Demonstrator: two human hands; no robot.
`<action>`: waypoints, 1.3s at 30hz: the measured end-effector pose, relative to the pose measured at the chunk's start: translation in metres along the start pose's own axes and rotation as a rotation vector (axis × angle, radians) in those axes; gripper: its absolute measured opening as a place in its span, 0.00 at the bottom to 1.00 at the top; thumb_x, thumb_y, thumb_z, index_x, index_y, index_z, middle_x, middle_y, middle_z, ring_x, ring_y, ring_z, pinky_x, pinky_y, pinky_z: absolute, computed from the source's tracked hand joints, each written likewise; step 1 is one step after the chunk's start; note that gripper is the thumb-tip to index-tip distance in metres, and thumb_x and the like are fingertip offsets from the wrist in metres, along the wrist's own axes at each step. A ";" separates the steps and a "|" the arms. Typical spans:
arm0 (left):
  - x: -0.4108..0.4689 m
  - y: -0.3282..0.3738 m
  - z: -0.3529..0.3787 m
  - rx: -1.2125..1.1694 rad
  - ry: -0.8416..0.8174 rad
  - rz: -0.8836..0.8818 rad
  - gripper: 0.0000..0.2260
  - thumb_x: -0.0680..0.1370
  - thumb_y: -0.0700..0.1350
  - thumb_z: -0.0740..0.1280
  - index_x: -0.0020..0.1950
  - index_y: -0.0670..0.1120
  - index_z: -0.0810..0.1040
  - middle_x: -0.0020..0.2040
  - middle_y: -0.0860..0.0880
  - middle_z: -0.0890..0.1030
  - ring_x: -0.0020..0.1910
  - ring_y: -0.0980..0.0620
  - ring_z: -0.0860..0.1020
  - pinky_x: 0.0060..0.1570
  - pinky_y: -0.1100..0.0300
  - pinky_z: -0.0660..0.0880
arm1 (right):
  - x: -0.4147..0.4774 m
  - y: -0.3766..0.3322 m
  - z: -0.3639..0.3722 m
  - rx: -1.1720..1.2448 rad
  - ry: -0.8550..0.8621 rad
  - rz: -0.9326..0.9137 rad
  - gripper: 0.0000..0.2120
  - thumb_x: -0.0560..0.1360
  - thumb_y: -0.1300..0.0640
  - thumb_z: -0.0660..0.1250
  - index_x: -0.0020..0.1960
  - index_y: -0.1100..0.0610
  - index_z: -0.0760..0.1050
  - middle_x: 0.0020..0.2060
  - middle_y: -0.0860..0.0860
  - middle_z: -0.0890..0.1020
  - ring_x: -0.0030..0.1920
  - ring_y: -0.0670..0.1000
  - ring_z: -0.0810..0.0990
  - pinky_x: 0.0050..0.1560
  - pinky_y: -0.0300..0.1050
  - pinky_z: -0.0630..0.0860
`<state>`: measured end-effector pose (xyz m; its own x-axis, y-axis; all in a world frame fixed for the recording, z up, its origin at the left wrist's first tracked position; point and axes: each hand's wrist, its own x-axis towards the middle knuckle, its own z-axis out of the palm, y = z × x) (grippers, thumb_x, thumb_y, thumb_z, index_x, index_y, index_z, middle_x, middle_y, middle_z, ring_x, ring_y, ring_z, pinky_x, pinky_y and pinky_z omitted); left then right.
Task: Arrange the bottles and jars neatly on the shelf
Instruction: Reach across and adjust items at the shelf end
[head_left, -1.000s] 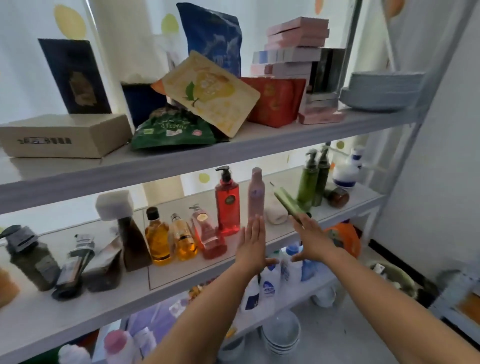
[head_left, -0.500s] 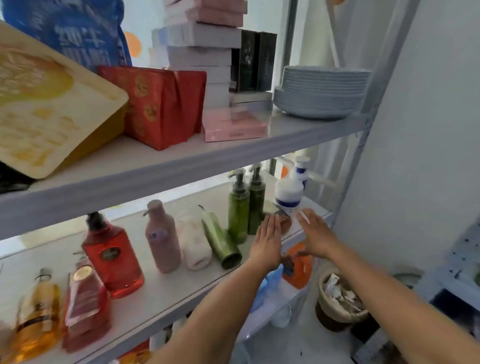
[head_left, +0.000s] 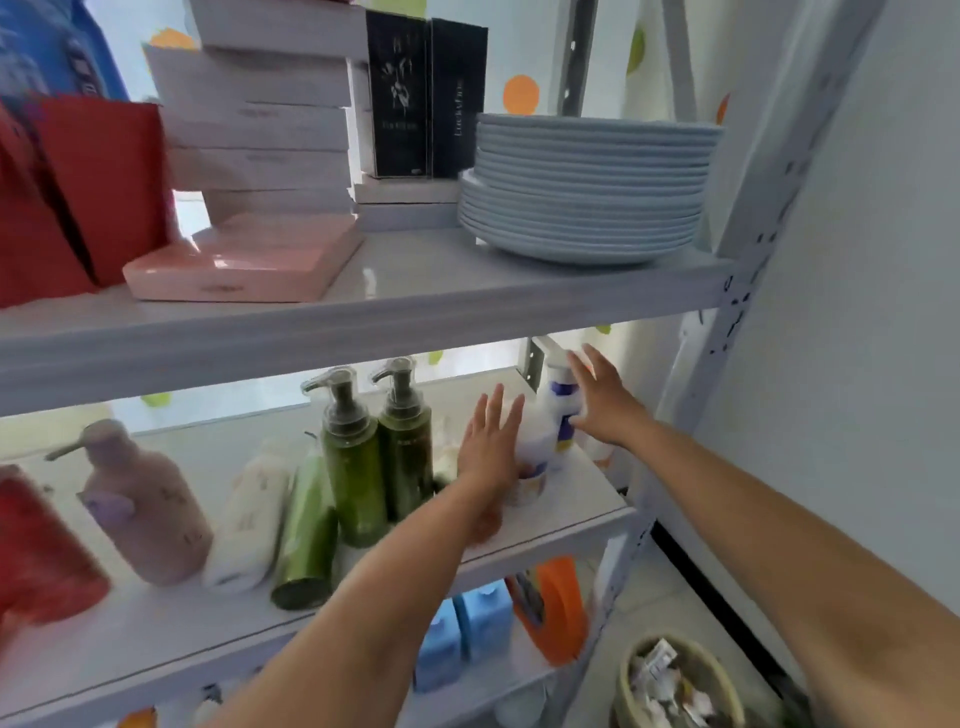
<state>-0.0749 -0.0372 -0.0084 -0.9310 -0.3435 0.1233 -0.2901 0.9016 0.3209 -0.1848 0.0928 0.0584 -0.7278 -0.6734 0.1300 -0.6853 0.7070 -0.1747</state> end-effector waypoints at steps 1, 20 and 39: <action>0.006 0.002 0.001 -0.010 -0.014 -0.015 0.40 0.76 0.54 0.67 0.79 0.53 0.44 0.79 0.50 0.39 0.78 0.47 0.40 0.75 0.51 0.50 | 0.013 0.005 -0.001 0.008 -0.006 -0.027 0.41 0.74 0.57 0.66 0.77 0.54 0.43 0.77 0.53 0.43 0.77 0.55 0.46 0.74 0.49 0.57; 0.037 0.007 -0.001 -0.020 -0.014 -0.157 0.32 0.79 0.42 0.64 0.79 0.51 0.51 0.79 0.52 0.50 0.78 0.49 0.48 0.75 0.51 0.52 | 0.083 0.018 -0.022 -0.312 -0.148 -0.363 0.13 0.73 0.56 0.66 0.55 0.61 0.75 0.53 0.56 0.78 0.48 0.56 0.75 0.44 0.45 0.70; -0.035 0.005 -0.020 0.108 0.190 -0.333 0.07 0.80 0.44 0.61 0.55 0.43 0.75 0.53 0.45 0.80 0.46 0.48 0.79 0.39 0.60 0.71 | 0.075 -0.075 -0.012 0.007 -0.239 -0.288 0.27 0.75 0.51 0.65 0.72 0.54 0.63 0.72 0.54 0.67 0.70 0.56 0.67 0.70 0.50 0.63</action>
<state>-0.0391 -0.0258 0.0080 -0.7275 -0.6551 0.2042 -0.6001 0.7517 0.2736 -0.1889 -0.0082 0.0931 -0.4778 -0.8767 -0.0561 -0.8605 0.4799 -0.1707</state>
